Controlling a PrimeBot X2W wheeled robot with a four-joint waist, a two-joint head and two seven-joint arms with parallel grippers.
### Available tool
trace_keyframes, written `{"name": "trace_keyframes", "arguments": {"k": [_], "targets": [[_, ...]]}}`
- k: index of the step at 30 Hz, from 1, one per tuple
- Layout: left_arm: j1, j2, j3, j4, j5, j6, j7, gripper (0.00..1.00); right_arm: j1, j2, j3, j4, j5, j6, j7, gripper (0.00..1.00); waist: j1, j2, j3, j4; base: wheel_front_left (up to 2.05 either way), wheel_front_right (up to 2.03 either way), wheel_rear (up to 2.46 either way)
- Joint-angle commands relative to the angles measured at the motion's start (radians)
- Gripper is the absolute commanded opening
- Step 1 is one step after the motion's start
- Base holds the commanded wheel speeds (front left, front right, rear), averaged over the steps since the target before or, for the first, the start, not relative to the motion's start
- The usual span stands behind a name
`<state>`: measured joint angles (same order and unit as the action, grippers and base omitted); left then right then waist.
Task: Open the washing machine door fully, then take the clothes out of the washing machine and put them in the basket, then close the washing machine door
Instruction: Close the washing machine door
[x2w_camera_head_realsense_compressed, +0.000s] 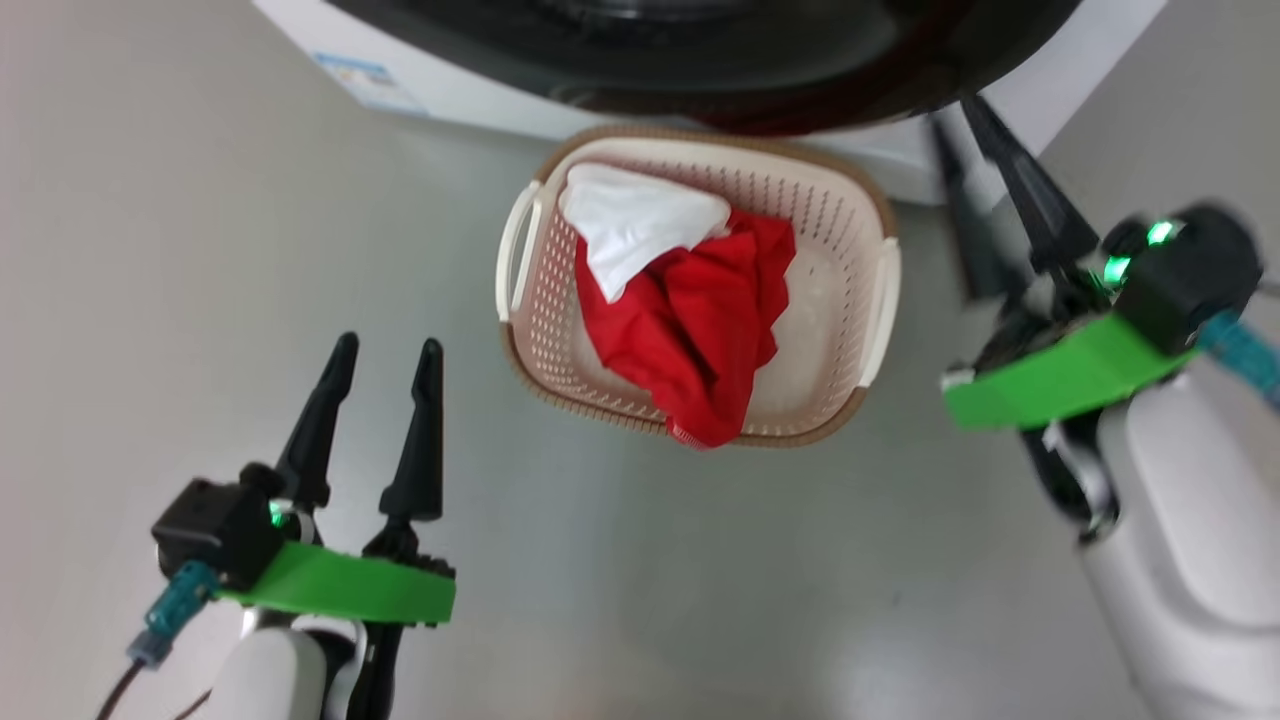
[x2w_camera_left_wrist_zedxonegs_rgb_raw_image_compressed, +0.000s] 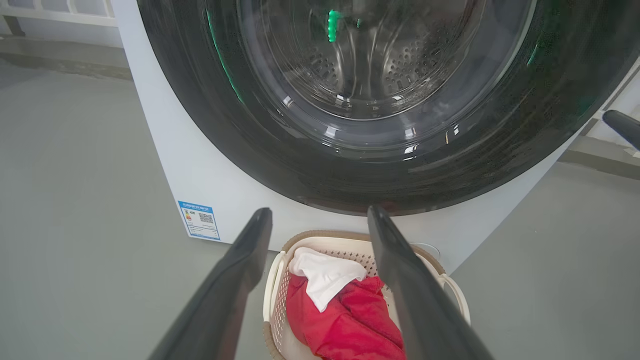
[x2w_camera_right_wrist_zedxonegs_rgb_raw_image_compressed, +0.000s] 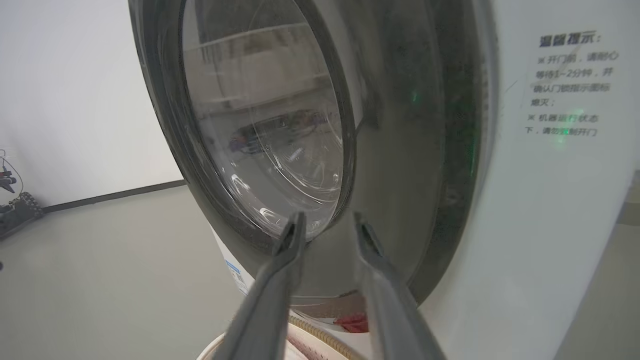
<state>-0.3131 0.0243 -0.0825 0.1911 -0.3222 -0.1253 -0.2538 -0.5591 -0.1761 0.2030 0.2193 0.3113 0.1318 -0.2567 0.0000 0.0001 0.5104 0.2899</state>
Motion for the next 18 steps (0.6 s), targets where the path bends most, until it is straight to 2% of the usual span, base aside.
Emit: {"name": "trace_keyframes", "arguments": {"k": [1, 18], "targets": [[0.034, 0.026, 0.039, -0.016, 0.01, -0.005, -0.008, 1.0, 0.034, 0.023, 0.018, -0.022, 0.01, -0.001, -0.005, 1.0, 0.0, -0.0001, -0.05, -0.033, 0.0, 0.0, 0.0], [0.139, 0.071, 0.079, -0.015, 0.041, -0.005, -0.008, 1.0, 0.317, 0.071, -0.03, -0.033, 0.03, -0.001, -0.005, 1.0, 0.0, -0.0001, -0.199, -0.166, 0.0, 0.0, 0.0]]}}
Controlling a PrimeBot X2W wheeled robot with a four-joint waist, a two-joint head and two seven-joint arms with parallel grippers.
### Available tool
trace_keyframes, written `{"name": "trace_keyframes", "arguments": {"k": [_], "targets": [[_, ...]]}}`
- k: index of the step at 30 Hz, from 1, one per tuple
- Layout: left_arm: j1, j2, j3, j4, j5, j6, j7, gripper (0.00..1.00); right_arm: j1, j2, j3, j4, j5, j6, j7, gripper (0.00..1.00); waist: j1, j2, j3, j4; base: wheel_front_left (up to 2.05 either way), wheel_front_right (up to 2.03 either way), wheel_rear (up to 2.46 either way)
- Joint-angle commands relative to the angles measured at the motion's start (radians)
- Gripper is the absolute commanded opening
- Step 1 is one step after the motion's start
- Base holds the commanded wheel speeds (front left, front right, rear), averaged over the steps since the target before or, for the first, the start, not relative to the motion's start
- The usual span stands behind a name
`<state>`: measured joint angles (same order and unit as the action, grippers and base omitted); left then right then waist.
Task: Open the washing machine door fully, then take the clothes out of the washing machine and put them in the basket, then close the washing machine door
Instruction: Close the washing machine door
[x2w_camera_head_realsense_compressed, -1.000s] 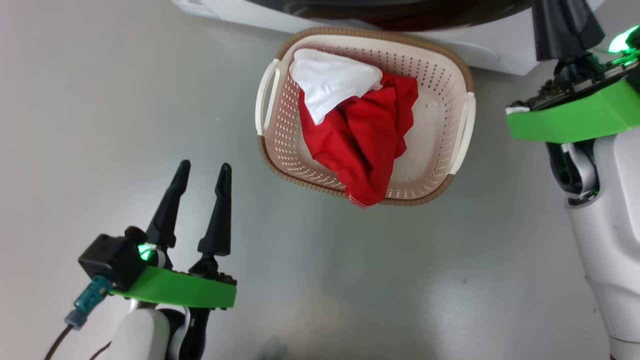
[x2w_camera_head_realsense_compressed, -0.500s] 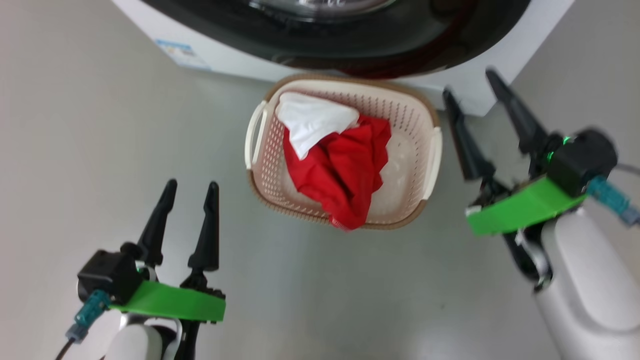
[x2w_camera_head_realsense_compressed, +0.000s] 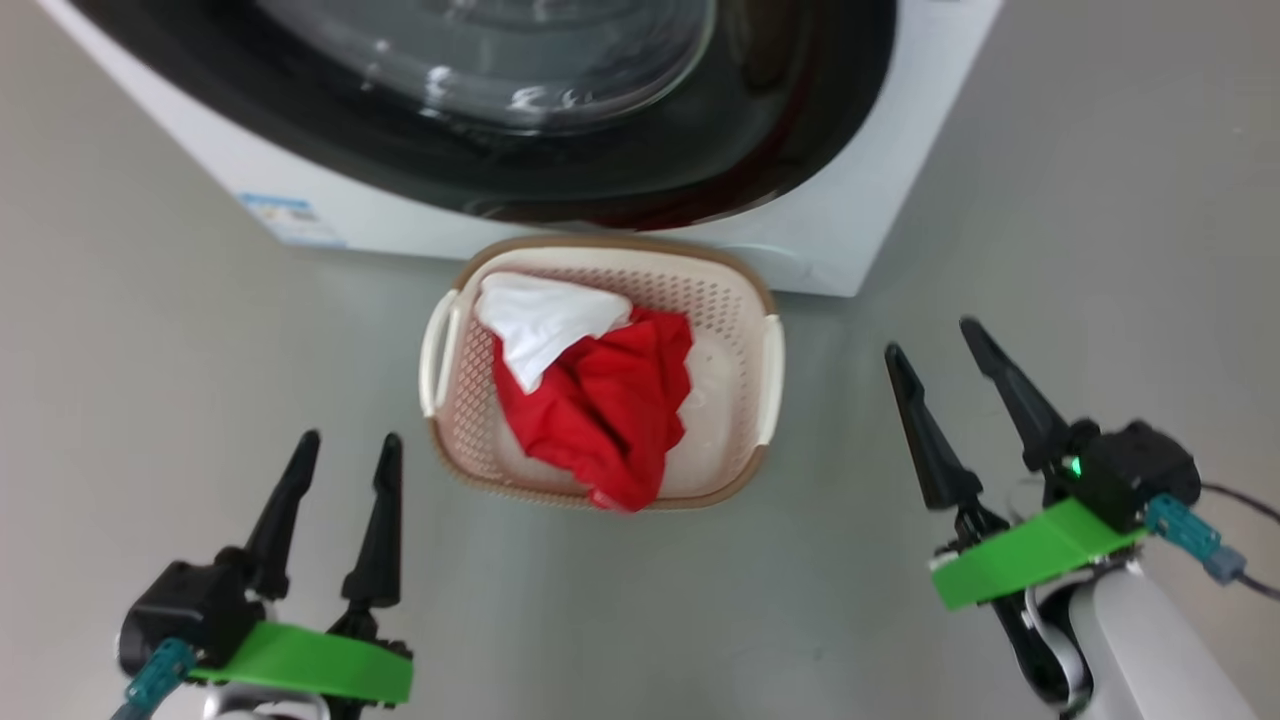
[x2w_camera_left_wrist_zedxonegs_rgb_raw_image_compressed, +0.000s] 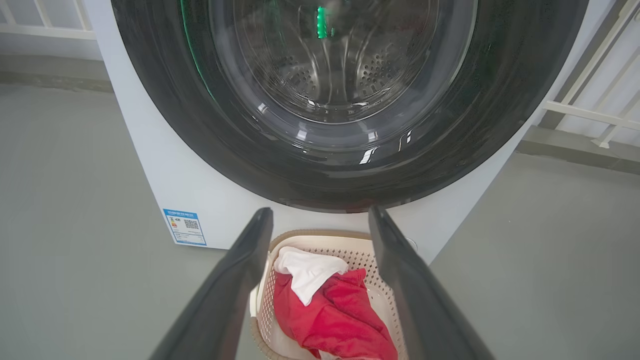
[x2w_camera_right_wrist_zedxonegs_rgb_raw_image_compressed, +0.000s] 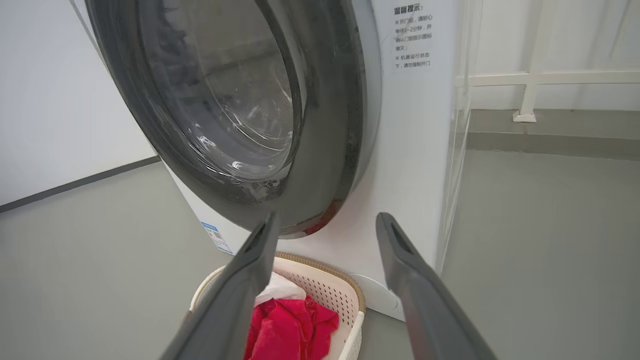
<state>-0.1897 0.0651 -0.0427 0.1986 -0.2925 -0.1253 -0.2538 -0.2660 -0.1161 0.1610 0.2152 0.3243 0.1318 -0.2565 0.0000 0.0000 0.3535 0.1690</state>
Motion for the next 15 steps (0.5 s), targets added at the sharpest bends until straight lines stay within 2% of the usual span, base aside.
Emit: {"name": "trace_keyframes", "arguments": {"k": [1, 15], "targets": [[0.022, 0.033, 0.042, -0.023, 0.012, -0.005, -0.008, 1.0, 0.037, 0.013, 0.008, -0.031, 0.017, -0.001, -0.005, 1.0, 0.0, 0.0, -0.048, -0.053, 0.0, 0.0, 0.0], [0.107, 0.058, 0.085, -0.043, 0.0, -0.005, -0.008, 1.0, 0.177, 0.038, -0.071, -0.062, 0.018, -0.001, -0.005, 1.0, 0.0, 0.0, -0.112, -0.155, 0.0, 0.0, 0.0]]}}
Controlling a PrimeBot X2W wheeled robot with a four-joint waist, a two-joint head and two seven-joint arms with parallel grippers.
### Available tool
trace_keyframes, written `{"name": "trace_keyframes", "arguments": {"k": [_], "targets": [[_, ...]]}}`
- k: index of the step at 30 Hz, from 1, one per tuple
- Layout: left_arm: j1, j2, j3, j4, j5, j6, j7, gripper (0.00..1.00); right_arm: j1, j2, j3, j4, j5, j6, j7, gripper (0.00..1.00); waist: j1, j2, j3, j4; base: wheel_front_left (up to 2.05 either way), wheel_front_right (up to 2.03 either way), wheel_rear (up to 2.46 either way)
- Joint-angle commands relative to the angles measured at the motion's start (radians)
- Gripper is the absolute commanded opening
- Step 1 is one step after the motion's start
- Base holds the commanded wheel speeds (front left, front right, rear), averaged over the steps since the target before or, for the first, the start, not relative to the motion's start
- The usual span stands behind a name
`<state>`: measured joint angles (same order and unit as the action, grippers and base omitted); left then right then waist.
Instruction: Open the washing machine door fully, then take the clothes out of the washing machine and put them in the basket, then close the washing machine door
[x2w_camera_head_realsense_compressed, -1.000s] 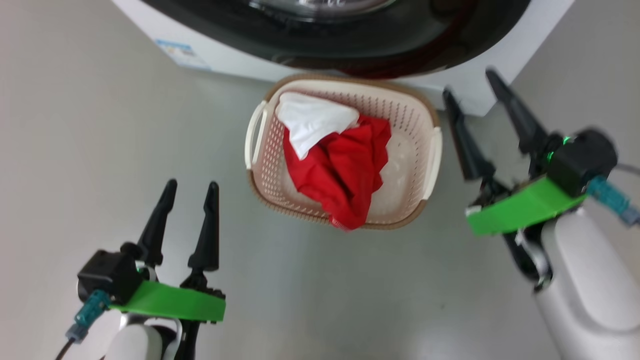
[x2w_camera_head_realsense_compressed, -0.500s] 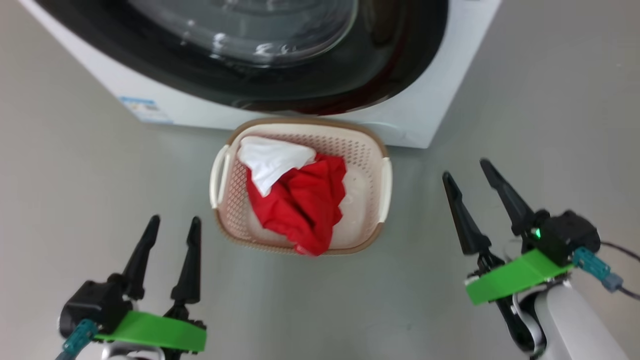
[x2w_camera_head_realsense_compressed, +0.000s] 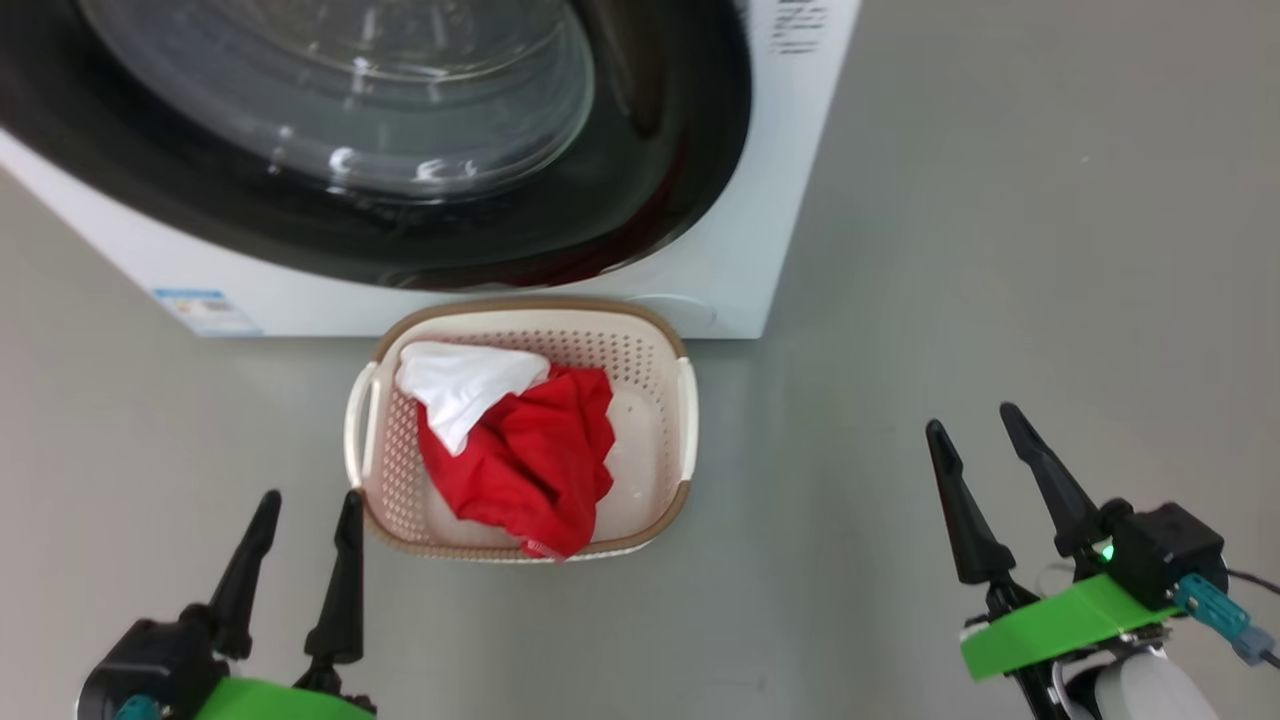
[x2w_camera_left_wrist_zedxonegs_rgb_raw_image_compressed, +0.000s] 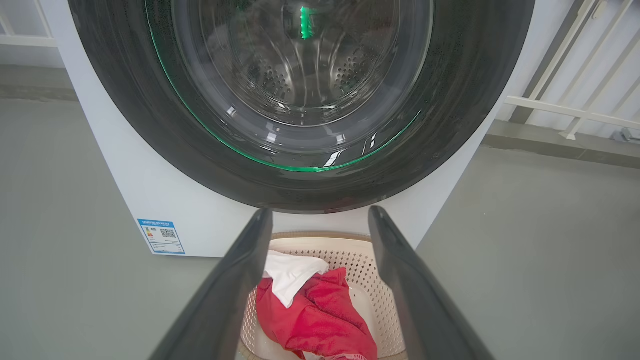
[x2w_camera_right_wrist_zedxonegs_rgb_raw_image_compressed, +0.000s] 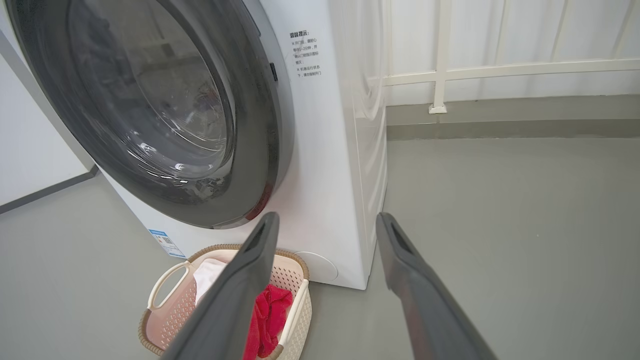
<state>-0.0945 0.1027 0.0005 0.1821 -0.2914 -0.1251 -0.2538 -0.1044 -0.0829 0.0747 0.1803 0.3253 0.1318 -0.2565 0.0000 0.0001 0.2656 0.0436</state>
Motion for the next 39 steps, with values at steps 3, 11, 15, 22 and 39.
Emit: {"name": "trace_keyframes", "arguments": {"k": [3, 11, 15, 22, 39], "targets": [[0.032, 0.019, 0.061, -0.032, -0.001, -0.006, -0.008, 1.0, 0.041, 0.006, -0.002, -0.03, 0.015, -0.001, -0.005, 1.0, 0.0, -0.0001, -0.039, -0.049, 0.0, 0.0, 0.0], [0.082, 0.024, 0.072, -0.05, 0.006, -0.006, -0.008, 1.0, 0.102, 0.011, -0.04, -0.037, 0.013, -0.001, -0.005, 1.0, 0.0, -0.0001, -0.066, -0.079, 0.0, 0.0, 0.0], [0.108, 0.023, 0.085, -0.061, 0.009, -0.006, -0.008, 1.0, 0.133, 0.011, -0.054, -0.039, 0.012, -0.001, -0.005, 1.0, 0.0, -0.0001, -0.081, -0.091, 0.0, 0.0, 0.0], [0.156, 0.018, 0.103, -0.085, 0.016, -0.006, -0.008, 1.0, 0.184, 0.011, -0.08, -0.044, 0.01, -0.001, -0.005, 1.0, 0.0, -0.0001, -0.107, -0.105, 0.0, 0.0, 0.0], [0.166, 0.012, 0.085, -0.104, -0.003, -0.006, -0.008, 1.0, 0.199, 0.013, -0.093, -0.047, 0.008, -0.001, -0.005, 1.0, 0.0, -0.0001, -0.123, -0.099, 0.0, 0.0, 0.0]]}}
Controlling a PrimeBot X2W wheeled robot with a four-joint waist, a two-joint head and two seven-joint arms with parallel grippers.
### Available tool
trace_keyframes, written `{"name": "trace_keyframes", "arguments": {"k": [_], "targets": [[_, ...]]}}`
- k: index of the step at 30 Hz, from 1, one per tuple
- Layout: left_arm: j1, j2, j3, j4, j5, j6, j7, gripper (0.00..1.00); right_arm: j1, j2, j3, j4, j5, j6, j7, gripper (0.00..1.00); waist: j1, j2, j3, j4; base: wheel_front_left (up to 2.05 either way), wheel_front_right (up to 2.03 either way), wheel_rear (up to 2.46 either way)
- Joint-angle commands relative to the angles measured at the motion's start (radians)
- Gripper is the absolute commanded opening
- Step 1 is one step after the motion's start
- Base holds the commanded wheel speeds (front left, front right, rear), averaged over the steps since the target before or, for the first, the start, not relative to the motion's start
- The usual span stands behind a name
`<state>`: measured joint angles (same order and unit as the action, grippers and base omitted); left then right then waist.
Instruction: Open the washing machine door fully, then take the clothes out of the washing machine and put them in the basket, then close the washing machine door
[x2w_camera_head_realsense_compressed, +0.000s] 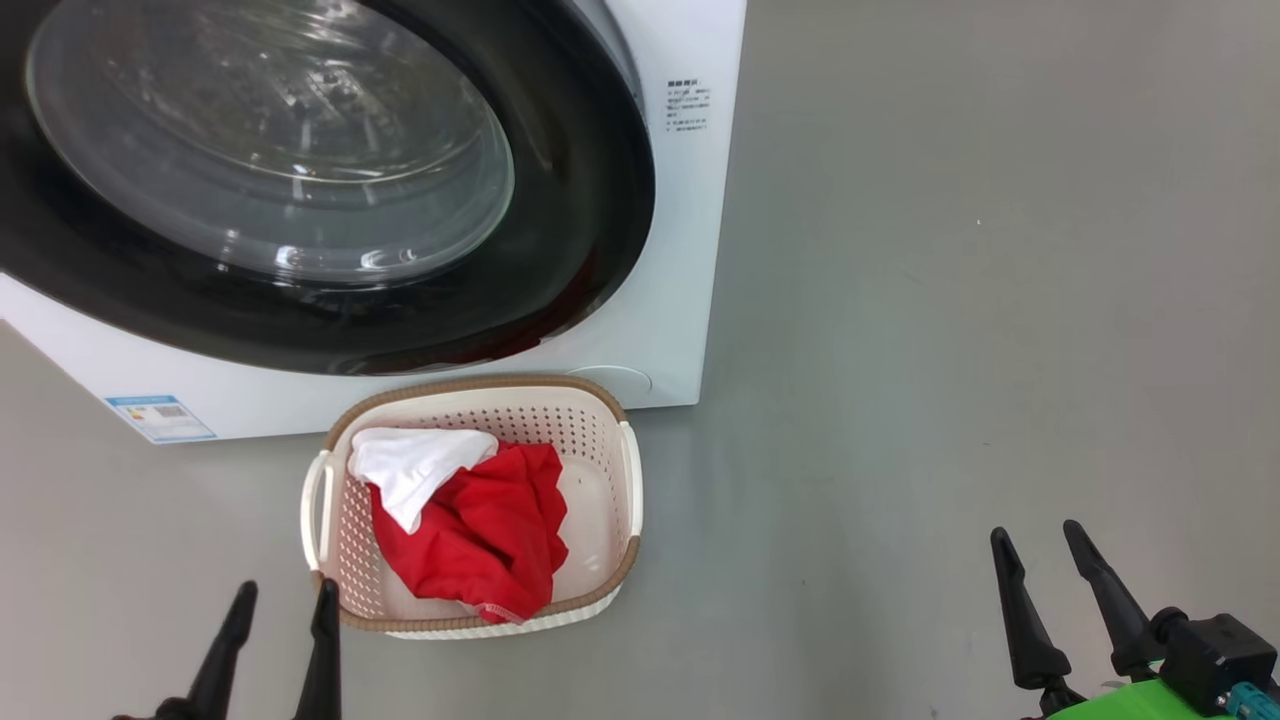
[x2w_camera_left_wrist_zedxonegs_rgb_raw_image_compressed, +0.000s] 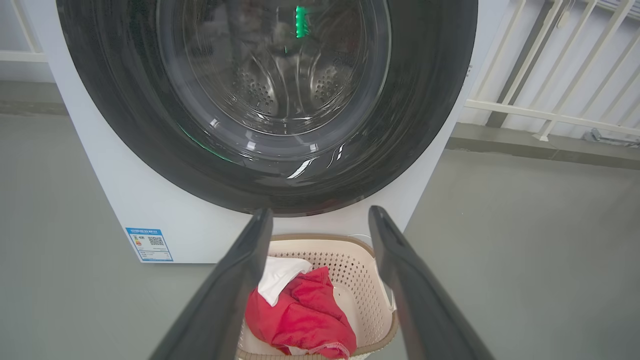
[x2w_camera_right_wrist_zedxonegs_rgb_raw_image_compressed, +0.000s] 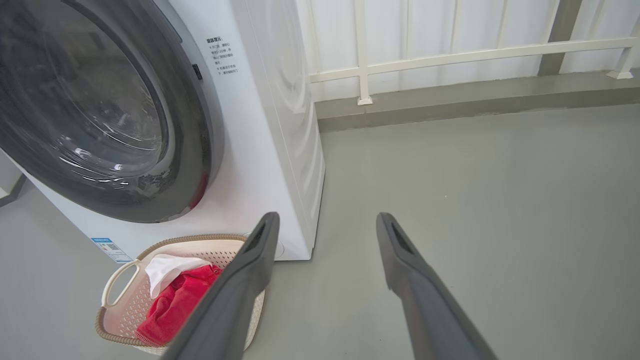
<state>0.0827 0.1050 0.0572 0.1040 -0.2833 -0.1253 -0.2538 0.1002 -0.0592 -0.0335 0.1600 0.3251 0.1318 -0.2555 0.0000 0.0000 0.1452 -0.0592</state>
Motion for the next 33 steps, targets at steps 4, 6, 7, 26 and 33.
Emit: {"name": "trace_keyframes", "arguments": {"k": [4, 6, 7, 26, 33], "targets": [[0.0, -0.011, -0.007, 0.032, -0.005, 0.002, 0.006, 0.0, 0.0, 0.006, 0.005, 0.031, -0.002, 0.0, 0.001, 0.0, 0.0, 0.0, -0.002, 0.003, 0.0, 0.0, 0.0], [0.0, -0.015, -0.009, 0.038, -0.02, 0.002, 0.009, 0.0, -0.001, 0.008, 0.009, 0.036, 0.012, 0.0, 0.003, 0.0, 0.0001, 0.0, -0.003, 0.003, 0.0, 0.0, 0.0], [-0.001, -0.015, -0.009, 0.037, -0.031, 0.002, 0.012, 0.0, -0.002, 0.007, 0.009, 0.035, 0.023, 0.0, 0.005, 0.0, 0.0002, 0.0, -0.003, 0.004, 0.0, 0.0, 0.0], [-0.031, -0.01, -0.014, 0.058, -0.245, 0.001, 0.056, 0.0, -0.035, -0.006, 0.012, 0.046, 0.234, 0.0, 0.048, 0.0, 0.0001, 0.0, -0.027, 0.013, 0.0, 0.0, 0.0], [-0.043, -0.009, -0.014, 0.066, -0.322, 0.0, 0.073, 0.0, -0.046, -0.009, 0.012, 0.048, 0.31, 0.0, 0.065, 0.0, 0.0001, 0.0, -0.034, 0.016, 0.0, 0.0, 0.0]]}}
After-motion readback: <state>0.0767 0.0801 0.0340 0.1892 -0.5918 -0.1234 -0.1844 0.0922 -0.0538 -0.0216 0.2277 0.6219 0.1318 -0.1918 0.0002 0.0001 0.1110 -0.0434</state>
